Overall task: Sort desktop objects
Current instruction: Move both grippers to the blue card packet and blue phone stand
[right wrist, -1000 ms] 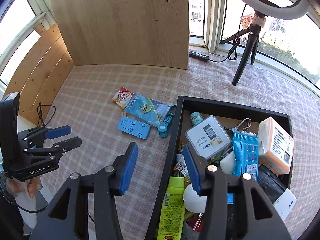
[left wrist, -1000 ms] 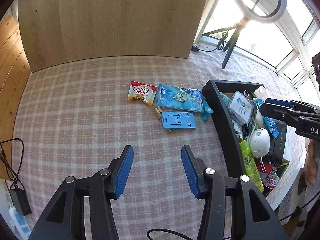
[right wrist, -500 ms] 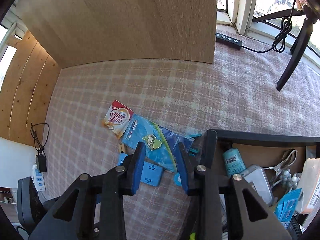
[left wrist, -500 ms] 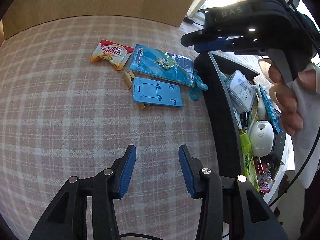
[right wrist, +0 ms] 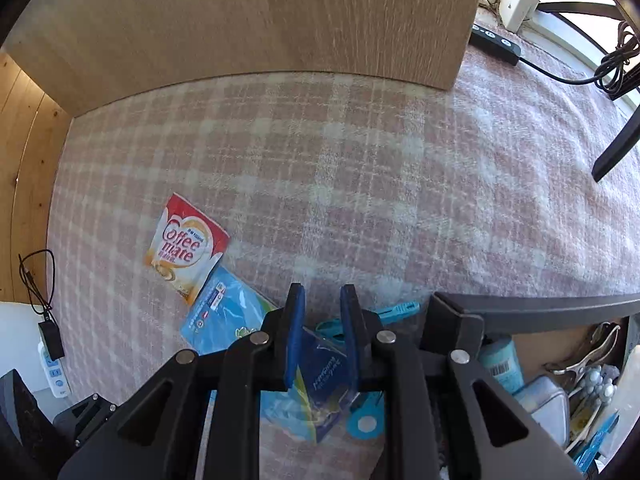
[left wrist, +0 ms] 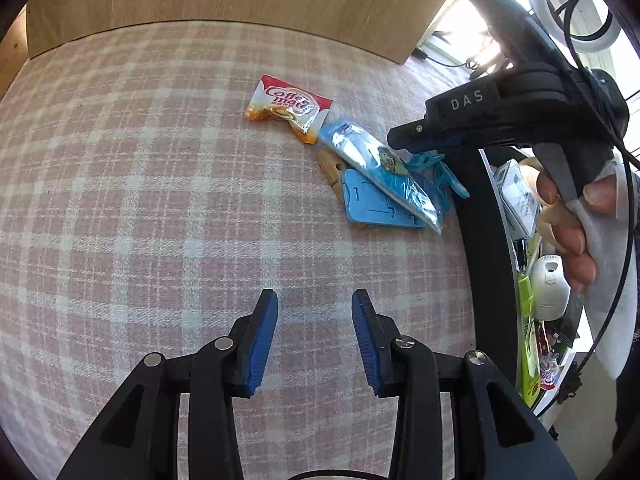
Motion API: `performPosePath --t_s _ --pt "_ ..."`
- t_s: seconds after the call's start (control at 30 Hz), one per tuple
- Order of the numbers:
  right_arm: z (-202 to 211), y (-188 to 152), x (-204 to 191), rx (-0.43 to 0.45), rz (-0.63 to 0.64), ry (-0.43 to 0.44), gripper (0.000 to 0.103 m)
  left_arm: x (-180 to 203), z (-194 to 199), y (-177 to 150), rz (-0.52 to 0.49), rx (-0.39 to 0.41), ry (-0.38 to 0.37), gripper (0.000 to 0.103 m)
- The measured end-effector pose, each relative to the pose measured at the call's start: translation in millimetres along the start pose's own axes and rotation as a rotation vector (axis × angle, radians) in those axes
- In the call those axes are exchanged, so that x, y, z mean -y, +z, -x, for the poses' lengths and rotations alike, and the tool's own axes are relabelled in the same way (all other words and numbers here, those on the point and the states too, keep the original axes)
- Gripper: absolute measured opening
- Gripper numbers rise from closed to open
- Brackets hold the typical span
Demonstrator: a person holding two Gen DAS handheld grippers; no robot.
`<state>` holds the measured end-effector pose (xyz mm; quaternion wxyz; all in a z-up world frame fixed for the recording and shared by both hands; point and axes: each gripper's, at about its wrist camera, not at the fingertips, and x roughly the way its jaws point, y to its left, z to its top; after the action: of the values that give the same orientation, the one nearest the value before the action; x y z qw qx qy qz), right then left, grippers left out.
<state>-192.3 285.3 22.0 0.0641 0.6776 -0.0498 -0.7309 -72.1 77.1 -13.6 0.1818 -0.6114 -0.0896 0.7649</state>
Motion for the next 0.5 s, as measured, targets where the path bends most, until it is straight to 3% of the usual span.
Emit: performPosePath --t_s 0.13,0.3,0.43,0.47,0.5 --pt "-1.6 -36.3 -16.3 -0.029 0.016 0.000 0.020 -2.8 0.9 -16.4 -0.008 -0.014 -0.032 0.036" --pt "-13.3 -76.8 -35.3 -0.085 -0.045 0.191 0.020 -17.0 14.8 -31.8 0.000 0.008 -0.023 0.036" --pt "-14.6 -103.5 -70.3 -0.111 -0.033 0.412 0.020 -47.5 40.9 -43.7 0.029 0.035 0.004 0.036" --pt "-8.7 -109.4 -76.7 -0.093 -0.016 0.432 0.020 -55.2 45.7 -46.3 0.040 0.035 0.010 0.036" --pt "-1.4 -111.8 -81.8 -0.061 0.005 0.394 0.020 -63.1 49.5 -48.6 0.053 0.036 0.018 0.036"
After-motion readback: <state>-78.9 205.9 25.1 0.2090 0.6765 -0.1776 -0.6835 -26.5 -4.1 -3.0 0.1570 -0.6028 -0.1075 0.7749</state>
